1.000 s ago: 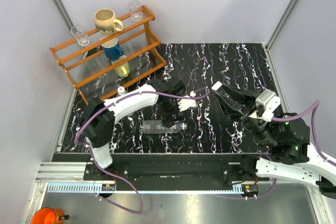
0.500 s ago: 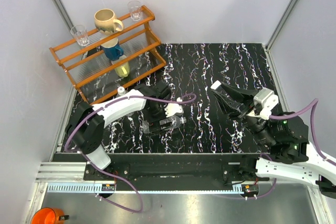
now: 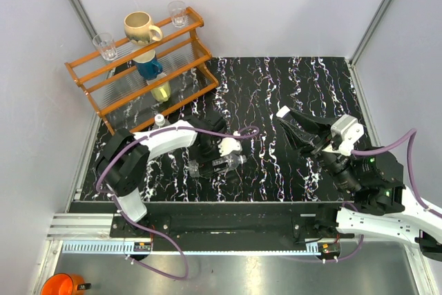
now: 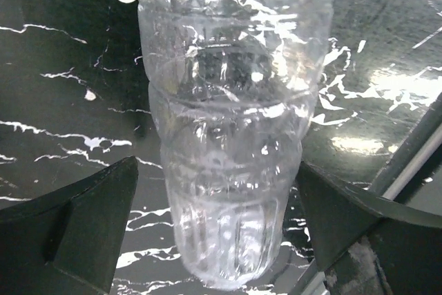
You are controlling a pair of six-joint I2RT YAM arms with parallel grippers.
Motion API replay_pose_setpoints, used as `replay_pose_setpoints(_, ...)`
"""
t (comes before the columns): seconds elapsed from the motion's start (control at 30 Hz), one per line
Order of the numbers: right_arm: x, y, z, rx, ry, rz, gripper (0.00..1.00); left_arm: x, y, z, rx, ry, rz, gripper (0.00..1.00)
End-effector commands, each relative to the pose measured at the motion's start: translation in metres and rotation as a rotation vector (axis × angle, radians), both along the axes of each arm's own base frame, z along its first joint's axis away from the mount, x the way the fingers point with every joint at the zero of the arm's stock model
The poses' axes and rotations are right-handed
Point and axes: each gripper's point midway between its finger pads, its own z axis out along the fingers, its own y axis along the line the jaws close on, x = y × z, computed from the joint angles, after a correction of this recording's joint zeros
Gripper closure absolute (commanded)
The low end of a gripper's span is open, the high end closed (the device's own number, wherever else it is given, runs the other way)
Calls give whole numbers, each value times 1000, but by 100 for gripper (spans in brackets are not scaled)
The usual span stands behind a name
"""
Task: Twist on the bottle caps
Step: Adjust the plastic bottle at the center of the board, then pick up the plastic bottle at the center of the board.
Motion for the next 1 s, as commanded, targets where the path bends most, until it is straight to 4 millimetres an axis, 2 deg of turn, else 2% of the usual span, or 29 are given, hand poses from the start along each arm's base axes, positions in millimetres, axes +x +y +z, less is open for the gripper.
replay_pose_setpoints(0.0,1,-10,11,40,16,-24,69,9,0,-12,2,-33,23,1)
replay_pose_setpoints(0.27,1,-13,9,45,25,-33,69,1,0,-15,-15,-1,14,1)
replay_pose_setpoints(0.37,3,-14,1,46,60,-40,68,0,-1,-17,-16,8,24,1)
replay_pose_setpoints(0.4,3,-14,0,63,80,-39,68,-1,-1,-17,-17,13,30,5)
replay_pose_setpoints(0.5,5,-14,-21,26,160,-45,65,-4,0,-18,-23,19,36,14)
replay_pose_setpoints(0.53,4,-14,-26,26,180,-42,64,-3,1,-18,-18,8,36,20)
replay_pose_setpoints(0.73,-3,-25,-55,73,324,-22,63,-1,10,-23,-3,-36,46,42)
replay_pose_setpoints(0.8,-6,-31,-59,86,348,-17,63,-2,12,-25,6,-38,54,44)
replay_pose_setpoints(0.83,-6,-32,-61,79,350,-18,62,-2,14,-26,10,-39,56,48)
replay_pose_setpoints(0.93,-11,-32,-64,67,388,6,62,-1,15,-17,1,-63,63,53)
replay_pose_setpoints(0.97,-14,-27,-66,54,400,28,62,2,14,-5,-19,-90,66,55)
